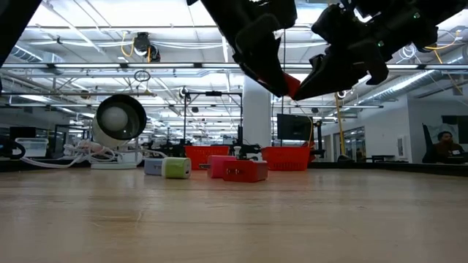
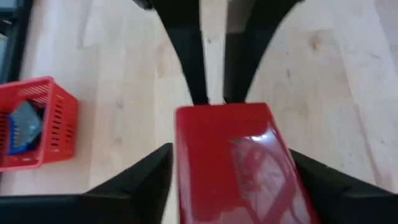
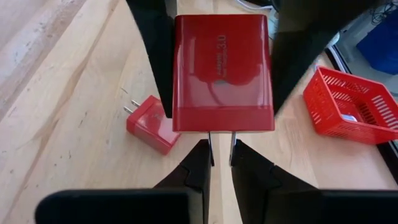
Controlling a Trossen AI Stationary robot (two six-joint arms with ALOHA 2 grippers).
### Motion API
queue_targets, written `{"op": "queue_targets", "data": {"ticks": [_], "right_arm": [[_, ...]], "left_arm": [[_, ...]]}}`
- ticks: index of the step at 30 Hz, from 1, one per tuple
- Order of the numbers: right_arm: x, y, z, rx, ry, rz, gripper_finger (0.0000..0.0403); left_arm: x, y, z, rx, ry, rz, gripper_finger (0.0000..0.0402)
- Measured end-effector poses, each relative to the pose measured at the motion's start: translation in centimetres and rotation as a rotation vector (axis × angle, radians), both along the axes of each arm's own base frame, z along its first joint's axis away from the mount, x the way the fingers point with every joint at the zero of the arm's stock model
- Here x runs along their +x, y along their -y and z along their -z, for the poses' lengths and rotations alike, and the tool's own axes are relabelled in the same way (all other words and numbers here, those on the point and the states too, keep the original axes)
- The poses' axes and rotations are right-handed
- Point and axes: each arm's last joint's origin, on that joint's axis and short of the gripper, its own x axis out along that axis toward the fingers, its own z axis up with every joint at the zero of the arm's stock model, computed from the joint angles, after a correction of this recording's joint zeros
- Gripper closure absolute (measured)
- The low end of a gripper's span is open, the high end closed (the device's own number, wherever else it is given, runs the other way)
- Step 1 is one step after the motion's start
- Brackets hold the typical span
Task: Pick & Place Office items
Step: Put the right red charger adapter into the left red bin
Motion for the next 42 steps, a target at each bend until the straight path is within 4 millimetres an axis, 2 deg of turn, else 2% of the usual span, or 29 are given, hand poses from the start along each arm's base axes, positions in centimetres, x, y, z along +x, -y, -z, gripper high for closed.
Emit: {"op": "queue_targets", "data": {"ticks": [3, 9, 15, 18, 23, 28, 35, 37, 42], "right_arm": [[0.0, 0.0, 0.0, 0.007, -0.001, 0.001, 0.0366], [0.0, 0.0, 0.0, 0.0, -0.001, 0.005, 0.036], [-0.2, 0.3, 0.0, 0.033, -0.015, 0.11, 0.0323], [-0.7, 0.3, 0.8, 0.041, -0.086, 0.145, 0.0304], [-1.1, 0.4, 0.3, 0.083, -0.071, 0.175, 0.0283], [-1.4, 0.4, -0.3, 0.097, -0.041, 0.179, 0.0278], [-1.4, 0.4, -1.2, 0.109, 0.028, 0.177, 0.0286], [-1.3, 0.4, -1.3, 0.105, 0.045, 0.173, 0.0286], [-1.1, 0.4, -1.8, 0.101, 0.093, 0.165, 0.0284]], "left_arm": [[0.0, 0.0, 0.0, -0.032, -0.001, 0.018, 0.0192], [0.0, -0.1, 0.0, -0.003, 0.001, -0.014, 0.0192], [-1.0, -0.5, -0.8, 0.064, -0.034, -0.1, 0.0192], [-1.9, -1.8, -1.9, 0.087, -0.026, -0.158, 0.0192], [-3.8, -4.2, -3.2, 0.065, 0.06, -0.214, 0.0192], [-7.5, -7.5, -3.7, -0.008, 0.268, -0.228, 0.0192], [-12.5, -12.5, -0.8, -0.094, 0.511, -0.351, 0.0192], [-13.3, -13.9, 0.3, -0.12, 0.557, -0.429, 0.0192], [-14.1, -16.4, 3.7, -0.168, 0.497, -0.607, 0.0192]]}}
